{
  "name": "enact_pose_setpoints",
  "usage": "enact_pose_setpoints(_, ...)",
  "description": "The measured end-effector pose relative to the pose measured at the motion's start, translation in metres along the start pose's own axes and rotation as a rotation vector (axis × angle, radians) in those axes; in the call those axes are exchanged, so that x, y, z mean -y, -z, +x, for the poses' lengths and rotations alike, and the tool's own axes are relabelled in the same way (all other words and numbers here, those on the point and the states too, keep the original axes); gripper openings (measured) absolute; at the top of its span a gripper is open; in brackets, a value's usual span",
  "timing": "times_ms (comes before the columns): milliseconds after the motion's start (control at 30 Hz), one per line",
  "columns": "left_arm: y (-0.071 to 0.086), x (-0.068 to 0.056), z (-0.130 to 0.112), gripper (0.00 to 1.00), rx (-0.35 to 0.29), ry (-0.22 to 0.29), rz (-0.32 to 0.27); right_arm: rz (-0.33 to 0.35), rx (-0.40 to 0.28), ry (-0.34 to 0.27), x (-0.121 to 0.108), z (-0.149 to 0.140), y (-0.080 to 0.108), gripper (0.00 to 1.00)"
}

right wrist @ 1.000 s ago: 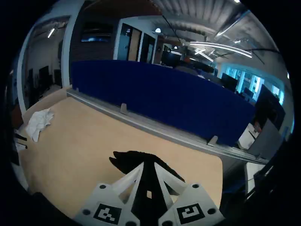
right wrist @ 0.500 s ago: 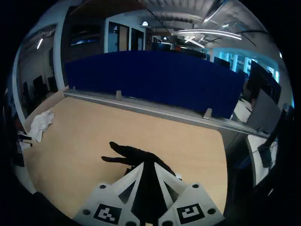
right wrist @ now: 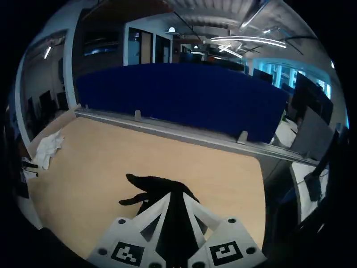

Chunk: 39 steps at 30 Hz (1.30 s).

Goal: Fold towel

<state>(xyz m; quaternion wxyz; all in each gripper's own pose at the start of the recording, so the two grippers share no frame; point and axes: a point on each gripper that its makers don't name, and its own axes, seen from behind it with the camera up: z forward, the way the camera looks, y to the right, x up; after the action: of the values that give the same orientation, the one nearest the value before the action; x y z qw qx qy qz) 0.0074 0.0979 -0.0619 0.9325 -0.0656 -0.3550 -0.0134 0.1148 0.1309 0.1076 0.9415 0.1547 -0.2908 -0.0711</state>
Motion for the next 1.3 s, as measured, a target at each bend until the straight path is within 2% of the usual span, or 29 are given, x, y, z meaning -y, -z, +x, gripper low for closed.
enact_pose_setpoints(467, 0.008, 0.012, -0.009, 0.90, 0.014, 0.006, 0.040, 0.089, 0.045, 0.122, 0.007, 0.014, -0.026, 0.04)
enact_pose_setpoints(700, 0.009, 0.007, -0.008, 0.90, 0.015, 0.000, 0.039, 0.109, 0.051, 0.117, 0.008, 0.009, -0.026, 0.04)
enact_pose_setpoints(833, 0.009, 0.003, -0.006, 0.90, 0.014, -0.006, 0.033, 0.129, 0.062, 0.095, 0.011, -0.006, -0.020, 0.04)
enact_pose_setpoints(967, 0.009, 0.000, -0.002, 0.90, 0.012, -0.010, 0.029, 0.167, 0.069, 0.069, 0.022, -0.027, -0.005, 0.04)
enact_pose_setpoints(1167, 0.007, -0.005, 0.002, 0.90, 0.010, -0.020, 0.018, 0.199, 0.128, 0.063, 0.033, -0.079, 0.021, 0.04)
enact_pose_setpoints(1300, 0.006, -0.010, 0.004, 0.90, 0.010, -0.032, 0.008, 0.178, 0.175, 0.048, 0.029, -0.114, 0.033, 0.04)
